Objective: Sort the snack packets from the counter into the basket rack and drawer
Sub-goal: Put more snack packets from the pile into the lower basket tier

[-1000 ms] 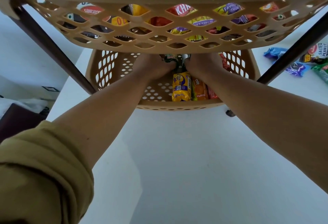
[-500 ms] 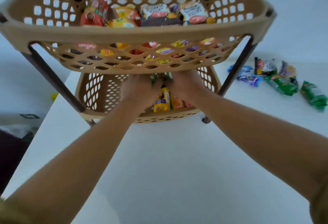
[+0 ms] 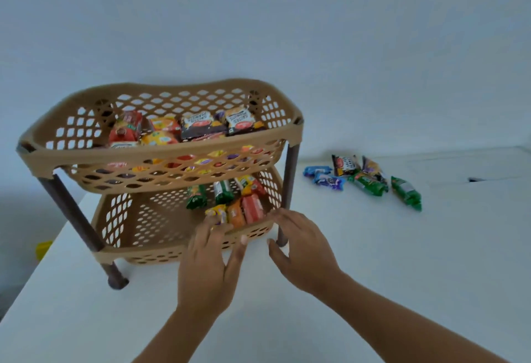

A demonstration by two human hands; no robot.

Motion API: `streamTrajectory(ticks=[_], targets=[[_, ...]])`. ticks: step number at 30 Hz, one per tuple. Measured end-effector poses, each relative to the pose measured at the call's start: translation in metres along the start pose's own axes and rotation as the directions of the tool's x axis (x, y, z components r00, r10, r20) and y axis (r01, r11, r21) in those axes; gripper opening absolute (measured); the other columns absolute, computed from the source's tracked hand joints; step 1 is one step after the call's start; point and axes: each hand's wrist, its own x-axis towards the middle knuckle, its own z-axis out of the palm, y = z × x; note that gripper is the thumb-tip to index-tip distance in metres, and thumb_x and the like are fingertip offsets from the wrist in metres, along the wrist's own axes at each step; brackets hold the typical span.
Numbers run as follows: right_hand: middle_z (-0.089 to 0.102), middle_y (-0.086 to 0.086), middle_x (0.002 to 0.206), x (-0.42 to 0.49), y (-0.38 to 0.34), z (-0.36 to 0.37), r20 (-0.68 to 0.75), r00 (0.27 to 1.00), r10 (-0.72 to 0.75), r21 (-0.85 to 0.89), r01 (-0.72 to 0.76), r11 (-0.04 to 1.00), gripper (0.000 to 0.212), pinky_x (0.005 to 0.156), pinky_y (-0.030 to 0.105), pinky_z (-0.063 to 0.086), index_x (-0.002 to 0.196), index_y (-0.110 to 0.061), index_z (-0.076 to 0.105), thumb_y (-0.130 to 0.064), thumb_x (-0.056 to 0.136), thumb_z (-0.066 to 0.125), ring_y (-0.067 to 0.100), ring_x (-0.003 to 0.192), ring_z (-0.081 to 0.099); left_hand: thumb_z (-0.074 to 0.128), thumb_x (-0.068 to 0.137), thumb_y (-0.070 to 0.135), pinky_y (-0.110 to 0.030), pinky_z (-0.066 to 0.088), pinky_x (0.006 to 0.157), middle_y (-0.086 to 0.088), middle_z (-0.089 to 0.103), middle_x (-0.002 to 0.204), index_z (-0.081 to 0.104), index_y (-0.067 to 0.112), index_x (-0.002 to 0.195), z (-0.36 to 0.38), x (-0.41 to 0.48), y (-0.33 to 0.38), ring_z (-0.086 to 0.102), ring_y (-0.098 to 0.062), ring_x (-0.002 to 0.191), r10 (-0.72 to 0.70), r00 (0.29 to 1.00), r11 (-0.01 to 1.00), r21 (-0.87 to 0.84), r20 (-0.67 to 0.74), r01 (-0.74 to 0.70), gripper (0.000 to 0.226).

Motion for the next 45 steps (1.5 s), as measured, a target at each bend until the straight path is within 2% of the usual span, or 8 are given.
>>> streamTrajectory(ticks=[5, 9, 17, 23, 28, 32, 39, 45], targets=[[0.06, -0.008, 0.133, -0.025, 0.029, -0.026, -0.034, 0.994, 0.103, -0.053, -0.105, 0.993, 0.045, 0.103, 0.017, 0.029, 0.13, -0.022, 0.059, -0.032, 0.087, 0.058, 0.009, 0.124, 0.051, 0.023, 0.093, 0.069, -0.029, 0.032, 0.105, 0.003, 0.052, 0.14, 0.059, 0.024, 0.126, 0.027, -0.027, 0.035, 0.039, -0.013, 0.135, 0.046, 0.993, 0.998, -0.057, 0.106, -0.04, 0.066], [0.057, -0.008, 0.137, -0.043, 0.061, -0.044, -0.044, 0.986, 0.163, -0.037, -0.165, 0.986, 0.045, 0.106, 0.024, 0.035, 0.133, -0.024, 0.056, -0.033, 0.089, 0.059, 0.01, 0.127, 0.05, 0.021, 0.091, 0.07, -0.026, 0.025, 0.106, 0.009, 0.048, 0.143, 0.057, 0.028, 0.128, 0.051, -0.039, 0.069, 0.034, -0.008, 0.137, 0.064, 0.982, 0.996, -0.07, 0.178, -0.052, 0.067], [0.054, -0.01, 0.139, -0.063, 0.161, -0.089, 0.006, 0.976, 0.217, -0.007, -0.217, 0.976, 0.044, 0.104, 0.025, 0.037, 0.13, -0.024, 0.057, -0.028, 0.087, 0.063, 0.01, 0.126, 0.05, 0.016, 0.09, 0.072, -0.034, 0.035, 0.11, 0.005, 0.048, 0.144, 0.055, 0.025, 0.13, 0.126, -0.025, 0.13, 0.039, -0.012, 0.136, -0.01, 0.975, 1.0, -0.026, 0.221, 0.016, 0.073], [0.052, -0.006, 0.142, -0.042, 0.245, -0.123, 0.043, 0.977, 0.209, -0.026, -0.208, 0.978, 0.045, 0.104, 0.026, 0.036, 0.13, -0.023, 0.056, -0.028, 0.087, 0.065, 0.014, 0.129, 0.049, 0.015, 0.09, 0.073, -0.035, 0.033, 0.111, 0.005, 0.039, 0.151, 0.05, 0.024, 0.135, 0.187, 0.001, 0.167, 0.033, -0.012, 0.14, -0.073, 0.967, 0.997, 0.049, 0.245, 0.063, 0.075], [0.051, -0.003, 0.144, -0.01, 0.293, -0.134, 0.083, 0.969, 0.232, 0.003, -0.233, 0.972, 0.046, 0.105, 0.027, 0.033, 0.132, -0.021, 0.056, -0.028, 0.088, 0.066, 0.016, 0.133, 0.045, 0.018, 0.092, 0.069, -0.033, 0.04, 0.106, 0.001, 0.049, 0.14, 0.052, 0.018, 0.131, 0.215, 0.037, 0.186, 0.046, -0.014, 0.13, -0.09, 0.972, 0.992, 0.106, 0.215, 0.068, 0.073], [0.053, -0.003, 0.142, 0.015, 0.323, -0.134, 0.056, 0.963, 0.262, 0.073, -0.266, 0.961, 0.046, 0.103, 0.027, 0.034, 0.131, -0.02, 0.056, -0.025, 0.087, 0.067, 0.018, 0.13, 0.048, 0.024, 0.093, 0.066, -0.029, 0.041, 0.096, 0.002, 0.053, 0.131, 0.053, 0.016, 0.129, 0.238, 0.072, 0.189, 0.052, -0.015, 0.118, -0.09, 0.976, 0.985, 0.165, 0.196, 0.058, 0.068], [0.055, 0.0, 0.138, 0.08, 0.379, -0.12, 0.098, 0.941, 0.323, 0.08, -0.331, 0.94, 0.048, 0.098, 0.035, 0.043, 0.13, -0.021, 0.054, -0.021, 0.084, 0.065, 0.023, 0.119, 0.055, 0.054, 0.093, 0.049, -0.03, 0.036, 0.108, 0.0, 0.04, 0.147, 0.039, 0.019, 0.142, 0.276, 0.147, 0.177, 0.04, -0.016, 0.133, -0.086, 0.95, 0.95, 0.312, 0.299, -0.012, 0.06], [0.054, 0.011, 0.14, 0.149, 0.425, -0.129, 0.311, 0.85, 0.426, 0.057, -0.464, 0.884, 0.059, 0.094, 0.035, 0.047, 0.145, -0.021, 0.039, -0.016, 0.091, 0.063, 0.024, 0.099, 0.063, 0.054, 0.095, 0.036, -0.032, 0.023, 0.115, 0.0, 0.027, 0.159, 0.023, 0.018, 0.152, 0.3, 0.201, 0.168, 0.022, -0.016, 0.146, -0.054, 0.927, 0.929, 0.36, 0.37, -0.09, 0.067]])
